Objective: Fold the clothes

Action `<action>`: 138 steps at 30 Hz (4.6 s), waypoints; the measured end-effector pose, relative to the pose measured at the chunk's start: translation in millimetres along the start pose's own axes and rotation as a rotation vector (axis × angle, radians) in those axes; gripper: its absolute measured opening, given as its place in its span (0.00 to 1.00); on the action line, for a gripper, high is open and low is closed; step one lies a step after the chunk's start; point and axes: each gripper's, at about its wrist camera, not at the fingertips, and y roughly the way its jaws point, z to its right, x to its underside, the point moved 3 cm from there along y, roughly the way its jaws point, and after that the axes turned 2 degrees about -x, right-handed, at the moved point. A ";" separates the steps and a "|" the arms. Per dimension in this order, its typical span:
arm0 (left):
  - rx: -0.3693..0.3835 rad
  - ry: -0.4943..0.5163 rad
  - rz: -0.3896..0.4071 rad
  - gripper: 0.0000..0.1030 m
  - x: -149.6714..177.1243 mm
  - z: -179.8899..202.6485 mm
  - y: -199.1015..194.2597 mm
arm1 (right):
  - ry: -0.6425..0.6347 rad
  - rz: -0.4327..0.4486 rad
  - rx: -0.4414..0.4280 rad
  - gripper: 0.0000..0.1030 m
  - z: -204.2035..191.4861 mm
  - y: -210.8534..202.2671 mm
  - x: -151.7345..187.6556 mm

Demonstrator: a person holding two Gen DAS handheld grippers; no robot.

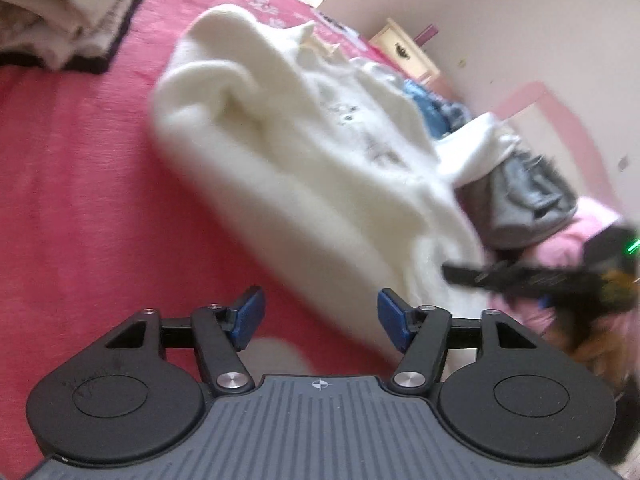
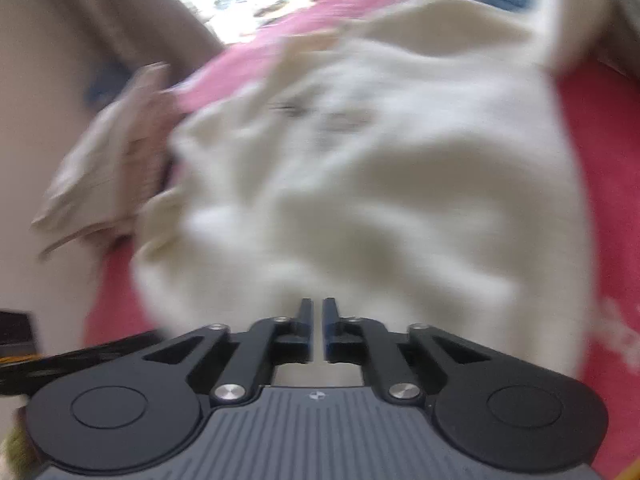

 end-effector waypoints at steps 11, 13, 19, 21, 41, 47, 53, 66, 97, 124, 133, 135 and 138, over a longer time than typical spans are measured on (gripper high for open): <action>-0.098 -0.082 -0.072 0.71 3.7 -6.1 32.1 | 0.072 0.059 -0.163 0.27 21.5 -23.6 34.7; -0.092 -0.121 -0.050 0.70 1.7 -9.2 33.3 | 0.009 0.047 -0.188 0.42 6.2 -18.8 38.0; -0.121 -0.057 -0.006 0.63 -6.4 3.5 42.4 | -0.156 0.008 -0.309 0.66 -42.2 -14.2 48.5; -0.118 -0.040 -0.001 0.61 -10.3 8.0 47.8 | -0.246 -0.015 -0.281 0.71 -61.3 -6.3 52.4; -0.332 0.356 0.201 0.07 -39.7 74.2 -6.3 | 0.140 0.235 -0.264 0.14 16.8 -36.2 36.1; -0.399 0.391 0.346 0.07 -88.5 82.5 -46.9 | 0.331 0.286 -0.286 0.14 59.4 -33.8 38.8; -0.404 0.381 0.300 0.07 -89.9 72.5 -39.6 | 0.388 0.306 -0.279 0.14 77.0 -31.7 36.0; -0.547 0.393 0.626 0.07 -252.4 89.8 -132.5 | 0.099 0.266 -0.384 0.14 -9.2 -48.1 28.0; -0.545 0.297 0.190 0.49 -218.3 20.6 -216.7 | 0.037 0.102 -0.268 0.61 -17.9 -34.6 38.8; -0.122 -0.132 -0.130 0.19 37.0 -30.8 -21.7 | 0.503 -0.007 -0.346 0.07 83.6 -79.9 42.7; -0.073 -0.230 -0.233 0.36 41.9 -39.2 0.7 | 0.448 0.015 -0.336 0.06 64.9 -67.7 3.9; -0.083 -0.231 -0.217 0.28 43.7 -36.5 -0.2 | 0.450 0.015 -0.325 0.06 65.7 -66.5 2.2; -0.091 -0.236 -0.215 0.10 43.5 -35.3 -2.8 | 0.420 0.017 -0.291 0.06 70.5 -78.5 4.3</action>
